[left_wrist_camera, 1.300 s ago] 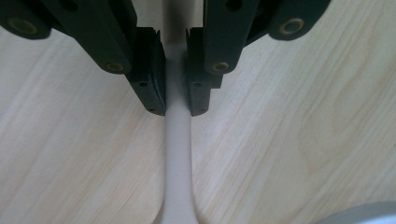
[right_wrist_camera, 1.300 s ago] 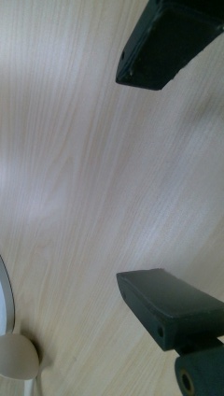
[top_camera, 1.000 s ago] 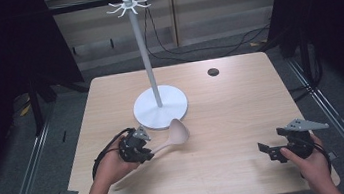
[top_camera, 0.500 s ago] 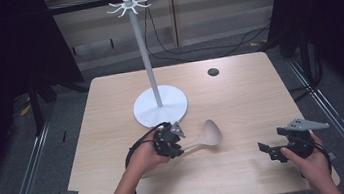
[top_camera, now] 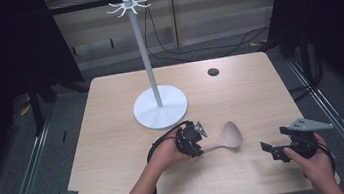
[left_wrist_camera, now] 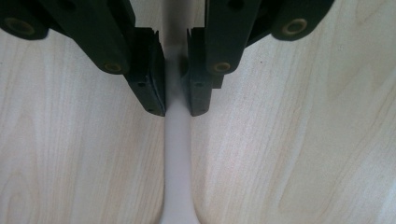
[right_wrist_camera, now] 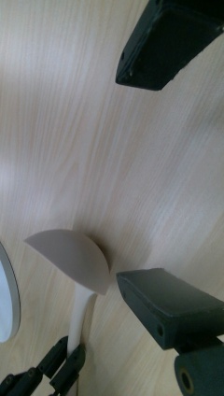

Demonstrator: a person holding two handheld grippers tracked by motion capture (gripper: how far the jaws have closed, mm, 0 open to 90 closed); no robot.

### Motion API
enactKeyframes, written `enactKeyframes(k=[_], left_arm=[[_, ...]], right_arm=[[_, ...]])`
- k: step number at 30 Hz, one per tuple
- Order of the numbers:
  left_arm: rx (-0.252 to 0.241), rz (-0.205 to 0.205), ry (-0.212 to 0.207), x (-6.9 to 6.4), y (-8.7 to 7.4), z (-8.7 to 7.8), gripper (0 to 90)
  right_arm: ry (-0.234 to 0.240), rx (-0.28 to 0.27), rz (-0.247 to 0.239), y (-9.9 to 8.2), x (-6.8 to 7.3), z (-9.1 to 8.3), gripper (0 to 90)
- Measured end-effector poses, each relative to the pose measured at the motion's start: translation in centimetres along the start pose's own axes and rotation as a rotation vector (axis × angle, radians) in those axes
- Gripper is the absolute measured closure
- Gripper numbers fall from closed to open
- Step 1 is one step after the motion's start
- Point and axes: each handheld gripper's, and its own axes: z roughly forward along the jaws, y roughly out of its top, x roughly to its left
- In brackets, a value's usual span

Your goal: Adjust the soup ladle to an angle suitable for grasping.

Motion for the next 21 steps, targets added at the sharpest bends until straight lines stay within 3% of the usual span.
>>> enactKeyframes(k=[8,10,15,16,17,19,20,21], left_arm=[[-0.106,-0.077,0.033,1.2,-1.8,-3.0,52.8],[-0.152,-0.103,0.06,1.4,-2.6,-3.7,43.9],[-0.227,-0.154,0.082,1.7,-5.0,-5.2,31.4],[-0.223,-0.146,0.084,1.8,-5.4,-5.5,29.8],[-0.247,-0.173,0.083,1.7,-5.9,-5.7,29.3],[-0.25,-0.176,0.087,1.8,-6.8,-6.2,26.7],[-0.273,-0.205,0.09,1.7,-7.2,-6.2,25.1],[-0.269,-0.204,0.096,1.8,-7.5,-6.4,24.1]], right_arm=[[0.04,0.002,-0.051,1.4,1.3,0.2,5.5],[0.049,-0.003,-0.068,1.9,1.6,0.2,5.4],[0.075,-0.003,-0.077,2.7,2.1,0.6,5.3],[0.078,-0.005,-0.073,2.8,2.3,0.7,5.3],[0.084,-0.006,-0.074,3.0,2.4,0.8,5.3],[0.093,-0.004,-0.079,3.2,2.7,0.9,5.3],[0.097,-0.003,-0.085,3.4,2.9,1.0,5.3],[0.102,0.002,-0.089,3.5,3.1,1.0,5.3]])
